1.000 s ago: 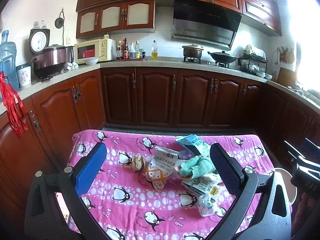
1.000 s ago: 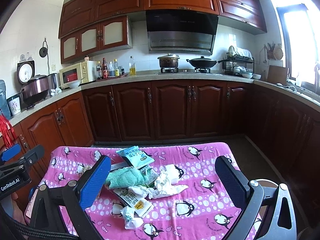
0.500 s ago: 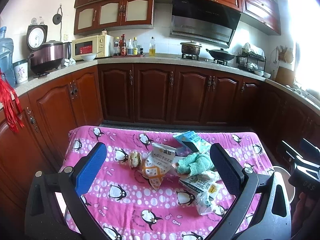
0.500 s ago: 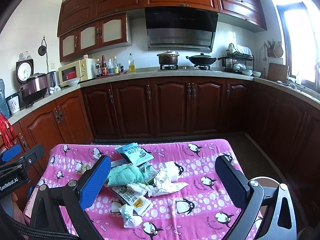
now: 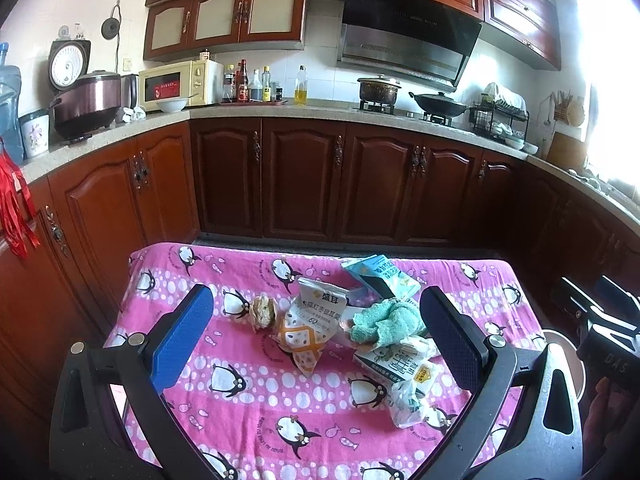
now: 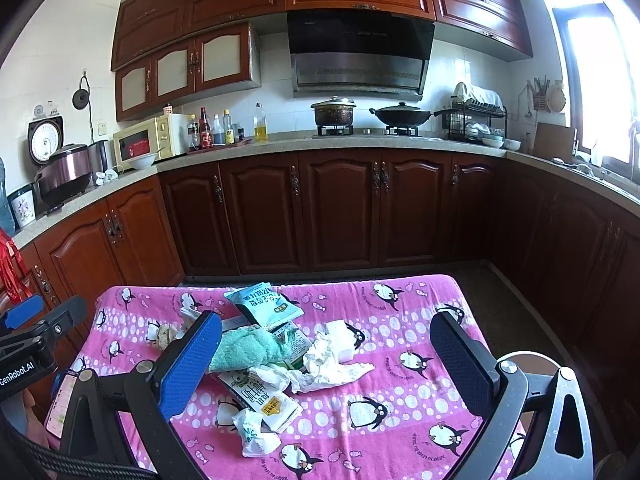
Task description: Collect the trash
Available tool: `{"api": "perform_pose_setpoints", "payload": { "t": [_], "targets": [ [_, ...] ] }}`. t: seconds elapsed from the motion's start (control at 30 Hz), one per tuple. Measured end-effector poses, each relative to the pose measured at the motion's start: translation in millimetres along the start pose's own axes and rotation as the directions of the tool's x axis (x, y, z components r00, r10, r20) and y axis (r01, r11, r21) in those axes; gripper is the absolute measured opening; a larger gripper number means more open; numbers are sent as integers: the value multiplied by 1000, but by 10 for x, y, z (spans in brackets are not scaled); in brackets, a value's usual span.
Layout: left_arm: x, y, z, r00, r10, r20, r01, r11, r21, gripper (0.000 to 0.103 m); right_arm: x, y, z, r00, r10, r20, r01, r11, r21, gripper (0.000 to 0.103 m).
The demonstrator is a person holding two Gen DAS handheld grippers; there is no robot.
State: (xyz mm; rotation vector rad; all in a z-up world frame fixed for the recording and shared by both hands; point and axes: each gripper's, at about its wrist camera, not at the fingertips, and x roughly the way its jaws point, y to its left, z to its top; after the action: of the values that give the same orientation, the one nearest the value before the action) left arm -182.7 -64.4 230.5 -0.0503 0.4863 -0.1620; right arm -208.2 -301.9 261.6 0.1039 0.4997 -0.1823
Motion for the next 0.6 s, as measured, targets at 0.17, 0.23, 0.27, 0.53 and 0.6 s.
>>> {"api": "perform_pose_setpoints", "payload": {
  "t": [0.17, 0.23, 0.27, 0.53, 0.6],
  "targets": [
    [21, 4, -13, 1000, -7, -8, 7, 1000, 2, 103, 40, -15, -8, 1000, -1, -9, 1, 1000, -5, 103],
    [31, 11, -21, 1000, -9, -8, 9, 1000, 1, 103, 57, -21, -11, 1000, 0, -12, 0, 1000, -4, 103],
    [33, 14, -18, 1000, -9, -8, 9, 1000, 1, 103, 65, -24, -10, 1000, 0, -13, 0, 1000, -3, 103],
    [65, 34, -13, 1000, -11, -20, 11, 1000, 1, 103, 99, -31, -18, 1000, -2, -18, 2, 1000, -5, 103],
    [76, 51, -13, 1000, -8, -22, 8, 1000, 3, 103, 115, -37, -19, 1000, -1, -21, 1, 1000, -7, 103]
  ]
}}
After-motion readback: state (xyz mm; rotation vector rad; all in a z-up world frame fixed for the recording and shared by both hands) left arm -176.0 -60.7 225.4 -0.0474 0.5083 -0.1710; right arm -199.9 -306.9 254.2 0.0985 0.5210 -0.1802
